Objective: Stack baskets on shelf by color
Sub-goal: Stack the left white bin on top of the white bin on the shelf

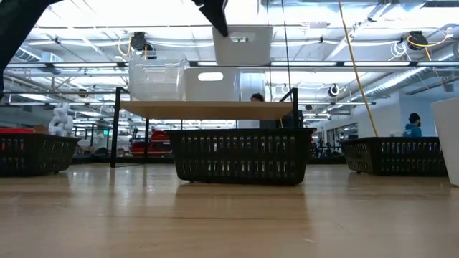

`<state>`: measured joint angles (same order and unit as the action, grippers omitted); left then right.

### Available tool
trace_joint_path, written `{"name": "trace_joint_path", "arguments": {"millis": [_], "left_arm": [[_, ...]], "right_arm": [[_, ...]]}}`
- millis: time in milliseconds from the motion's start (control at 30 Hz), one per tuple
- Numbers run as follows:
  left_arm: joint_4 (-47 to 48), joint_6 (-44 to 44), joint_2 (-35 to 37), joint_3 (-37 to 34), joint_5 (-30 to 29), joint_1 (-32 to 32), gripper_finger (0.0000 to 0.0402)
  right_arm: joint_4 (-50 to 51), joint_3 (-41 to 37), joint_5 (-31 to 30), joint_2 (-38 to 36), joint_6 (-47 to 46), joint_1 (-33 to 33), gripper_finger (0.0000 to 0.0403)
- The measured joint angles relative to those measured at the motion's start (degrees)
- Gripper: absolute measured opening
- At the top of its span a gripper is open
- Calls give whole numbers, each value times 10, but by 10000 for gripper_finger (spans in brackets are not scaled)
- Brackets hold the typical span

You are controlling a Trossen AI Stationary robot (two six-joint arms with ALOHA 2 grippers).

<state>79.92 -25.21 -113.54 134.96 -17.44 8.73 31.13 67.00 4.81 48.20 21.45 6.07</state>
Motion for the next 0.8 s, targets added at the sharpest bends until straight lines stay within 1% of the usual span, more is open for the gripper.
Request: {"name": "trace_joint_path", "arguments": {"millis": [100, 267, 400, 500, 633, 800], "left_arm": [[-1, -27, 22, 0, 35, 21, 2], [6, -97, 59, 0, 64, 51, 2], [31, -98, 71, 1, 131, 90, 2], [65, -88, 67, -3, 152, 111, 2], [82, -100, 59, -12, 153, 133, 1], [89, -118, 56, -28, 194, 148, 1]], "right_arm": [[18, -14, -5, -16, -2, 0, 172], [-17, -78, -15, -46, -2, -1, 172], [-59, -135, -48, -66, 1, -1, 172], [-81, -164, -50, -77, 1, -1, 172], [-99, -176, -49, -90, -10, -1, 171], [-99, -176, -49, -101, -13, -1, 171]]}}
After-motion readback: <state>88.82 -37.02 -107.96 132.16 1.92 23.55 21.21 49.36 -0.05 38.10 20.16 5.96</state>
